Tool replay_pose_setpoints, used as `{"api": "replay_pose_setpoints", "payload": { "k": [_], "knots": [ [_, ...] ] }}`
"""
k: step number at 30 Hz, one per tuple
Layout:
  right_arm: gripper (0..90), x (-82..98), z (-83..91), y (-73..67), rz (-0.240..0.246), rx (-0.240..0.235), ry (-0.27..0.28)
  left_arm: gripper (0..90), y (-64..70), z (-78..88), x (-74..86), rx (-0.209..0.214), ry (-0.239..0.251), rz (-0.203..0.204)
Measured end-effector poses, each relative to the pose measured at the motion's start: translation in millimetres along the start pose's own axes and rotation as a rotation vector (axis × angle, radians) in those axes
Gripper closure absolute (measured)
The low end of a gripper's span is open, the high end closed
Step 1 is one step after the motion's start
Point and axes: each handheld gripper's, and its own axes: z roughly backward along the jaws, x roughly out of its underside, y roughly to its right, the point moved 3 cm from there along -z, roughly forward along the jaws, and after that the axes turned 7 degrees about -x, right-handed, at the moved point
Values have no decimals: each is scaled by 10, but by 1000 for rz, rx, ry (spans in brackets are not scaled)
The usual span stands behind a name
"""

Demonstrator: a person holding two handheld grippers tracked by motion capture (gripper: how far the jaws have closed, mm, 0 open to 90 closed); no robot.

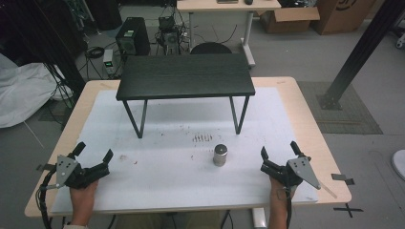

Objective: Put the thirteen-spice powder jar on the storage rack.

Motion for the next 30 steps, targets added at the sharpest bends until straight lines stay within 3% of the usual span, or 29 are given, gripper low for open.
{"api": "replay_pose_setpoints", "payload": {
  "k": [30],
  "knots": [
    [0,-8,-3,-5,-1,-20,-4,2,0,3,0,1,3,0]
  ]
}}
